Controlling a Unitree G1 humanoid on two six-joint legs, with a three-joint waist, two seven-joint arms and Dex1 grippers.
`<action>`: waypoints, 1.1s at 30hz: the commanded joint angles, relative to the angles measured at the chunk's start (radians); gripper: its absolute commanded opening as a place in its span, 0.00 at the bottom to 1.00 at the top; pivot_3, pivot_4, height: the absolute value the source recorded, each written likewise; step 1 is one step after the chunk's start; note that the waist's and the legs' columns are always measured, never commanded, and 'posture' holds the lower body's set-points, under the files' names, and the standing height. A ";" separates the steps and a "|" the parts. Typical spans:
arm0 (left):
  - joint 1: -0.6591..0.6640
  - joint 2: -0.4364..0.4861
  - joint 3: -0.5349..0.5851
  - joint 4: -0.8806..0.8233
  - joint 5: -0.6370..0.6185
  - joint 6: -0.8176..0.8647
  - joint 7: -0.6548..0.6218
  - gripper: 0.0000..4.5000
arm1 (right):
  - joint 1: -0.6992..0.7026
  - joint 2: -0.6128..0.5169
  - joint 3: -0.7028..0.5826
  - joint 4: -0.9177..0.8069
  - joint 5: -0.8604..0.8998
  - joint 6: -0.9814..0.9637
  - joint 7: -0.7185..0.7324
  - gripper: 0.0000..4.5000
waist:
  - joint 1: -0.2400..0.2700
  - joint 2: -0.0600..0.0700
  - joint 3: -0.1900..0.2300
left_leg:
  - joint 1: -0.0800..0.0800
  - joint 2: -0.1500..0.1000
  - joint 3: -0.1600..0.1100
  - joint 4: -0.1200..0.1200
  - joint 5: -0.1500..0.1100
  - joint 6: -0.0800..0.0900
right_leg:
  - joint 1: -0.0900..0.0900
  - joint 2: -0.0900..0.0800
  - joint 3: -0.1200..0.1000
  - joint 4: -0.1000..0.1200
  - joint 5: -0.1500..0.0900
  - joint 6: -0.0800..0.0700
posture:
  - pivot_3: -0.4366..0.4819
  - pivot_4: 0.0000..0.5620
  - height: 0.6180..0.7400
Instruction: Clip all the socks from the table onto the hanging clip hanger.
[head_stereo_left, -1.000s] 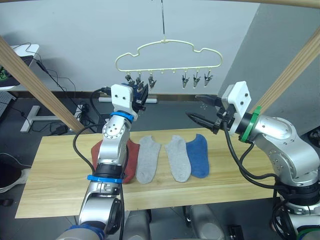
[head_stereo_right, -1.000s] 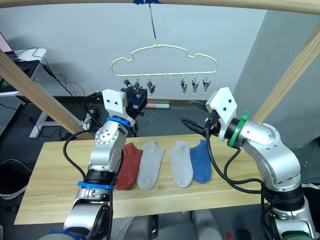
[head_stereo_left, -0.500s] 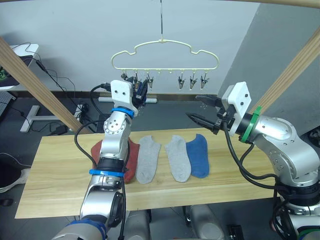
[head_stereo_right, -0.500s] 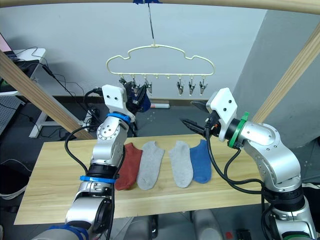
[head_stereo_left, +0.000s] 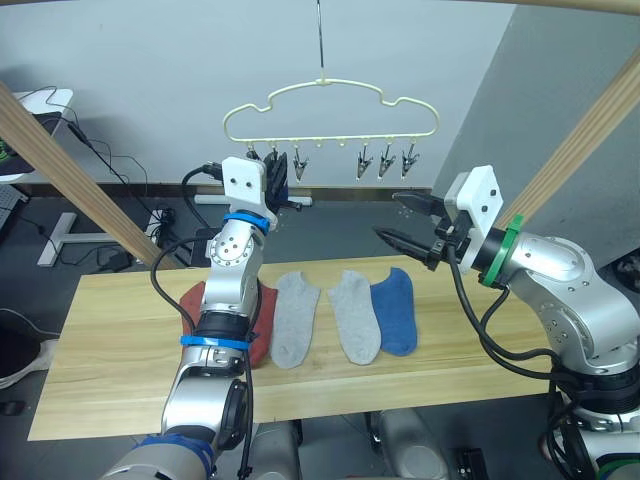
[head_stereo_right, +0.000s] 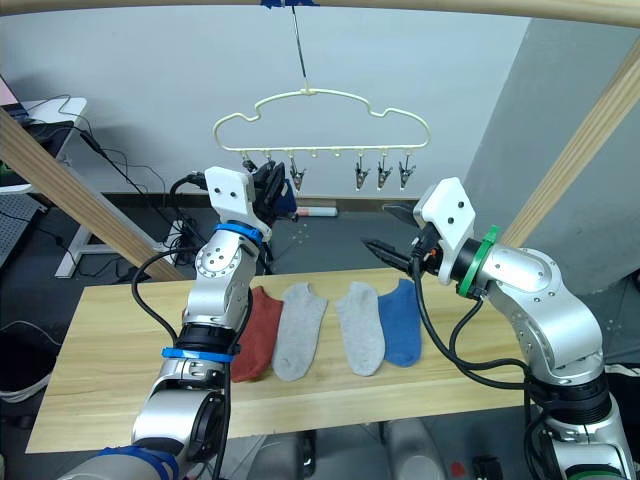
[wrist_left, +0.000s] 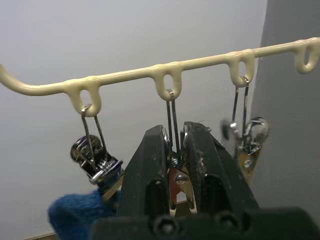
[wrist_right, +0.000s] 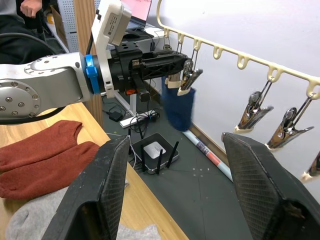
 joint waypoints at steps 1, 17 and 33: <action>-0.011 -0.003 0.008 -0.032 -0.005 -0.014 -0.005 0.05 | 0.006 -0.014 -0.035 -0.042 0.018 -0.011 -0.006 0.68 | -0.001 0.000 0.000 | 0.000 0.000 0.000 0.000 0.000 0.000 | 0.000 0.000 0.000 0.000 0.000 0.000 | 0.18 0.51 1.00; 0.072 0.045 -0.007 -0.233 -0.056 0.164 -0.123 0.05 | 0.202 0.152 0.191 0.326 -0.304 -0.110 -0.290 1.00 | -0.001 0.001 0.001 | 0.000 0.000 0.001 -0.002 0.000 0.000 | -0.001 0.000 0.001 0.000 0.000 0.000 | 0.21 0.53 1.00; 0.119 0.069 -0.003 -0.376 -0.196 0.355 -0.270 0.05 | 0.086 0.293 0.186 0.843 -0.413 -0.311 -0.300 0.64 | 0.000 0.002 0.002 | 0.000 0.000 0.000 -0.003 0.000 0.000 | -0.001 0.000 0.001 0.000 0.000 0.000 | 0.25 0.52 1.00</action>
